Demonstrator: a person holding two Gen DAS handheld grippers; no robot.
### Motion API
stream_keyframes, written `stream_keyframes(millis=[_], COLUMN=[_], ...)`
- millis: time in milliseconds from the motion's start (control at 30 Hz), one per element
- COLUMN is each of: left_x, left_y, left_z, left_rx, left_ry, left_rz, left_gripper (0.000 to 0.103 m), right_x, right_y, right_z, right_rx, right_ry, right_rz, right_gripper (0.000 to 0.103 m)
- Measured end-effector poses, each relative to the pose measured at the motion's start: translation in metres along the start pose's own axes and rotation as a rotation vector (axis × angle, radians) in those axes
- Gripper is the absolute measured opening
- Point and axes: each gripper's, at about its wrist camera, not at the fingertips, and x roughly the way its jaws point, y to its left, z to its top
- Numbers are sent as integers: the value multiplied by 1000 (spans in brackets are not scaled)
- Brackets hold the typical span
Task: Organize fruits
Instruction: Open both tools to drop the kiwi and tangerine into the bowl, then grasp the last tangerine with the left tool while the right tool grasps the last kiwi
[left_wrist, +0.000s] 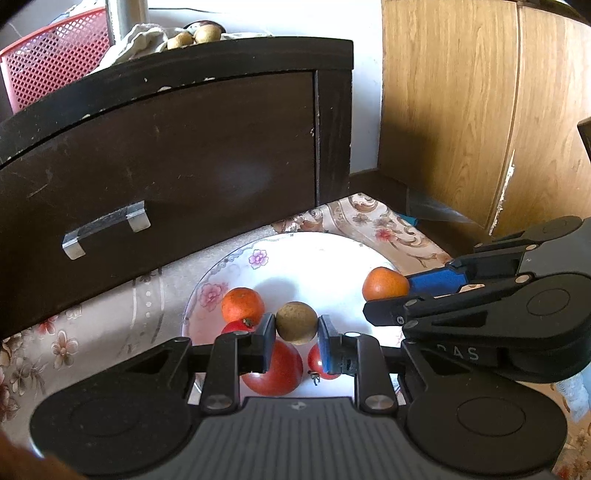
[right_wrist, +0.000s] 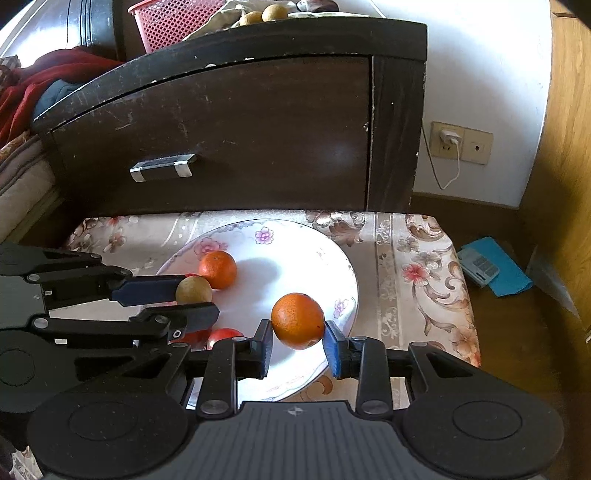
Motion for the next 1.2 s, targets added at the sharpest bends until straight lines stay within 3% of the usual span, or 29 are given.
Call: stream_keyframes(millis=[200, 500, 833, 1200], left_x=[0, -19, -67, -120], left_y=[5, 11, 24, 39], left_z=[-1, -7, -27, -60], left_rx=[-25, -26, -43, -114], left_ry=[-2, -17, -13, 11], left_rz=[7, 25, 45, 80], left_gripper=[42, 43, 43, 43], right_x=[1, -11, -41, -68], right_y=[0, 6, 22, 69], right_z=[0, 1, -7, -40], right_rx=[20, -2, -10, -91], right_ry=[-4, -43, -68, -11], right_rz=[2, 13, 37, 120], right_gripper=[28, 30, 31, 34])
